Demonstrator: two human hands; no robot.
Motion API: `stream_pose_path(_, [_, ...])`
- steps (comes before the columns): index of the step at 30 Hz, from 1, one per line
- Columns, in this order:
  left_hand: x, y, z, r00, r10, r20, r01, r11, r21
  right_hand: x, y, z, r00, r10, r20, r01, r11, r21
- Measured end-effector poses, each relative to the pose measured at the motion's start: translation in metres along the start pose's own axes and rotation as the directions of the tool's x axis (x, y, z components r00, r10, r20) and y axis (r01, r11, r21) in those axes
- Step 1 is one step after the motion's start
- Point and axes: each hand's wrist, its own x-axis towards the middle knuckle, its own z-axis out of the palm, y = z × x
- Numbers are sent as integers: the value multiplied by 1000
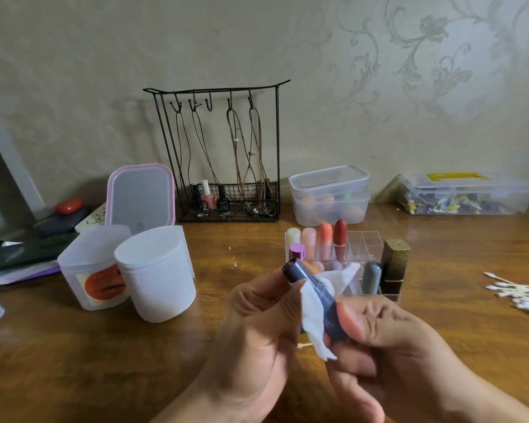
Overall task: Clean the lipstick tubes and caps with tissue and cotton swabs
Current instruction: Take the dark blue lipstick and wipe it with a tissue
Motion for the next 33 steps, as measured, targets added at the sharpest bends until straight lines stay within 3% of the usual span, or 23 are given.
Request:
stream_pose_path(2, [1,0,-1,997,-44,-59,43,999,-20,2,1,0,997,71,-9,-69,988,141])
stream_pose_path(3, [1,0,-1,996,-47,-74,45,998,-33,3,2,3,991,94,-98,-83,990,113])
stream_pose_path(4, [1,-2,-1,996,-33,-80,29,998,-51,3,3,7,968,66,-242,-75,997,-29])
stream_pose_path(5, [2,-3,-2,996,-14,-89,9,998,-66,2,6,11,924,-53,-378,-67,953,-297])
stream_pose_path(6, [3,-5,-2,994,2,-105,-9,997,-71,2,9,13,862,-246,-443,-84,792,-605])
stream_pose_path(7, [4,-6,-2,992,11,-124,-19,998,-61,2,12,15,798,-445,-408,-109,559,-822])
stream_pose_path(8, [3,-7,-1,990,18,-143,-23,999,-39,2,14,14,752,-574,-324,-111,375,-920])
stream_pose_path(10, [3,-9,0,989,22,-149,-25,1000,-17,0,17,10,712,-668,-218,-77,234,-969])
stream_pose_path(13, [0,-8,2,995,5,-100,-10,999,-53,2,14,10,766,-622,-165,76,342,-936])
stream_pose_path(18, [0,-7,2,998,1,-61,-3,1000,-29,-1,10,17,874,-396,-281,106,719,-686])
stream_pose_path(20, [0,-7,2,998,14,-54,-16,999,-46,0,10,22,905,-285,-317,87,852,-516])
stream_pose_path(22, [-1,-6,1,999,22,-30,-24,997,-78,1,9,26,937,-97,-335,31,980,-196])
stream_pose_path(24, [-1,-6,-2,1000,6,-2,-6,995,-103,4,3,25,978,58,-200,-29,989,145])
stream_pose_path(25, [-2,-6,-2,1000,-16,0,15,993,-119,6,0,26,994,41,-104,-15,972,234])
stream_pose_path(27, [1,-7,-4,998,-40,-46,35,993,-116,11,0,27,985,51,-167,-11,972,233])
stream_pose_path(28, [3,-9,-5,997,-23,-80,16,996,-84,11,4,22,959,44,-282,-6,991,136])
stream_pose_path(29, [4,-10,-6,994,-3,-109,-4,998,-63,8,6,18,893,-43,-447,-26,989,-147])
stream_pose_path(30, [6,-10,-6,992,10,-129,-17,998,-54,6,6,19,832,-222,-508,-72,865,-497])
stream_pose_path(31, [5,-10,-5,990,12,-141,-19,999,-47,4,8,17,784,-426,-451,-87,645,-760])
stream_pose_path(32, [5,-10,-5,990,31,-135,-35,999,-31,3,11,16,769,-536,-349,-94,444,-891])
stream_pose_path(33, [5,-13,-6,992,28,-125,-30,999,-15,1,14,11,769,-576,-277,-99,321,-942])
